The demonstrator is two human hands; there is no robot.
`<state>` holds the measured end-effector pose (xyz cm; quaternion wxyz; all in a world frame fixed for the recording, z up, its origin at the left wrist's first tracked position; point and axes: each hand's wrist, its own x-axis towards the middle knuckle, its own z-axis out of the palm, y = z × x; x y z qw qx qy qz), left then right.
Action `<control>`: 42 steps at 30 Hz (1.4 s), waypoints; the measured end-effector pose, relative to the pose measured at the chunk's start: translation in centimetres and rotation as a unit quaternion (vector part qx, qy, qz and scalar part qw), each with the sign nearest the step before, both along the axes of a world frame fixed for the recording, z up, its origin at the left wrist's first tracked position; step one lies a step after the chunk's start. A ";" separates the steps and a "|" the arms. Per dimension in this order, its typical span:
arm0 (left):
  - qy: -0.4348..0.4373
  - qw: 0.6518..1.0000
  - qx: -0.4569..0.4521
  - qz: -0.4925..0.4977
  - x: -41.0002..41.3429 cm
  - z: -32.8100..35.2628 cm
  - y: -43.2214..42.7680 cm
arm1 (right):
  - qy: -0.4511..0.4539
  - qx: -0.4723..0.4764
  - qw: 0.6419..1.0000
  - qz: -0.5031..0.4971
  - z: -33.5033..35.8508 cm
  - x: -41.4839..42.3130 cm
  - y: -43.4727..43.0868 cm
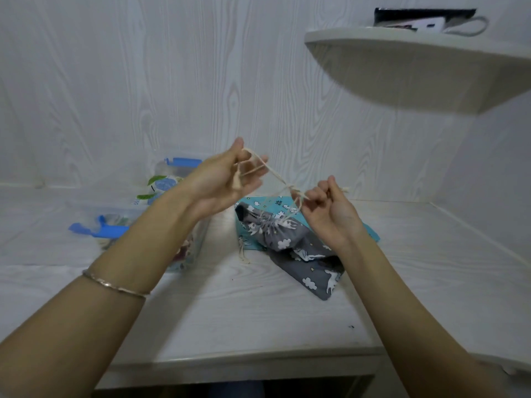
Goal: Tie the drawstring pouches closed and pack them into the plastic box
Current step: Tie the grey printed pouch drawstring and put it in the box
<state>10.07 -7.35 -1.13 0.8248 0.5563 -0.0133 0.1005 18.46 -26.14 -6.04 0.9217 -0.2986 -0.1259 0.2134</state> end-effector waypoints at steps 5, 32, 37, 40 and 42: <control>0.102 0.980 -0.154 -0.069 -0.7 0.5 1.8 | -0.146 -0.379 0.903 -0.142 -1.6 1.7 -2.1; 0.063 0.921 0.376 -0.080 0.9 -3.2 -3.2 | -0.319 -0.359 0.870 0.109 -0.7 -2.7 -1.0; 0.020 0.903 0.421 -0.084 -0.2 -3.3 -2.3 | -0.365 -0.405 0.834 0.082 -0.2 -3.4 -1.2; 0.009 0.910 0.415 0.000 -0.6 -2.7 -1.9 | -0.367 -0.399 0.839 0.047 0.2 -3.6 -1.4; 0.007 0.929 0.366 0.048 -0.6 -2.4 -1.6 | -0.345 -0.378 0.858 0.041 0.4 -3.1 -1.8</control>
